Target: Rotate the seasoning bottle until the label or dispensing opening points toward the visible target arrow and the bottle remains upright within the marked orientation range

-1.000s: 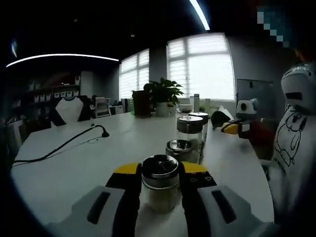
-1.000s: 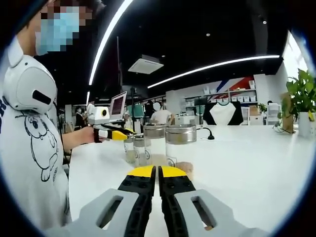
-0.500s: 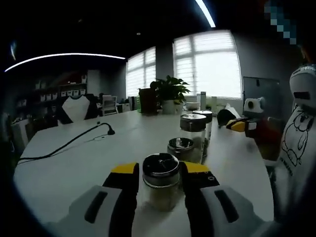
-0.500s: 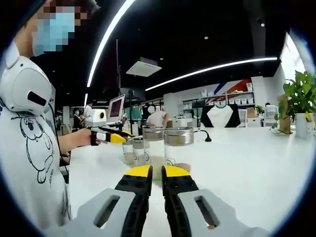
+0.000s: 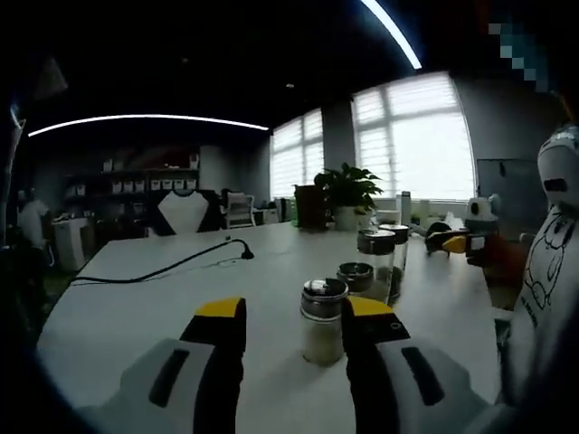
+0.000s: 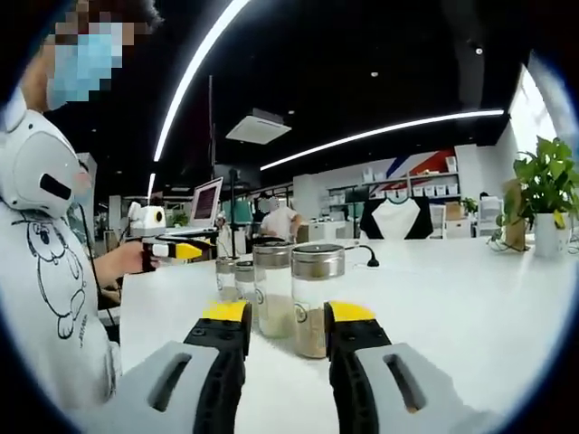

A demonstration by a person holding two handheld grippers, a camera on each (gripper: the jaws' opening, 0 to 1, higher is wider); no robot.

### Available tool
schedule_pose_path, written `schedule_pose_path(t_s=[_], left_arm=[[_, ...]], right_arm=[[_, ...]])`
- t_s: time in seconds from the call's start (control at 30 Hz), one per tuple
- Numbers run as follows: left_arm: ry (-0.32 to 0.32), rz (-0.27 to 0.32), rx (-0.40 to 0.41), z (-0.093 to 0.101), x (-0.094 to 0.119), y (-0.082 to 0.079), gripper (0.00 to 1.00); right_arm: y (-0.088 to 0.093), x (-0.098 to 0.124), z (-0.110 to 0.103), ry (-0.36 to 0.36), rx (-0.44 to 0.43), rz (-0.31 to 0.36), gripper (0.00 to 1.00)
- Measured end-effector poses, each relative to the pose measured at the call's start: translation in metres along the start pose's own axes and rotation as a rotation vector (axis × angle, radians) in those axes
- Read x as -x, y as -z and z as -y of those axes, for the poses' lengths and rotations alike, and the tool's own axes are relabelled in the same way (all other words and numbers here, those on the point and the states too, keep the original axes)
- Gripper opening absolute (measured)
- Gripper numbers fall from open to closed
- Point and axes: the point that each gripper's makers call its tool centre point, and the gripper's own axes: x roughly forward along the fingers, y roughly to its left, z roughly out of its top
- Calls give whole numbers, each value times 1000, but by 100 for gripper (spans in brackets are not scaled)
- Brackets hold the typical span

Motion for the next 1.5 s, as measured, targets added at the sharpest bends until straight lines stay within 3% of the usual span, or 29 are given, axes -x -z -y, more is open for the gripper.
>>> schedule_pose_path(t_s=[0.13, 0.27, 0.43, 0.73, 1.0, 1.3, 1.4, 1.5], left_arm=[[8, -5, -31, 4, 6, -4, 45], [-9, -26, -106, 5, 11, -4, 45], [-2, -48, -142, 7, 8, 1, 45], [20, -12, -74, 6, 7, 3, 46], [2, 49, -26, -10, 12, -12, 48], [3, 33, -42, -8, 9, -9, 51], [-23, 44, -46, -13, 8, -13, 57], [-52, 59, -47, -18, 7, -17, 70]], right_arm=[[-11, 0, -1, -19, 22, 21, 41], [-13, -6, -2, -18, 40, 7, 42], [-12, -10, -2, -7, 38, 2, 46], [-9, -6, 9, 49, 26, -13, 55], [-5, -12, 13, 60, 30, -32, 59], [-7, -18, 17, 70, 28, -35, 63], [-9, -20, 19, 74, 24, -25, 67], [-10, -22, 24, 94, 34, -22, 75]])
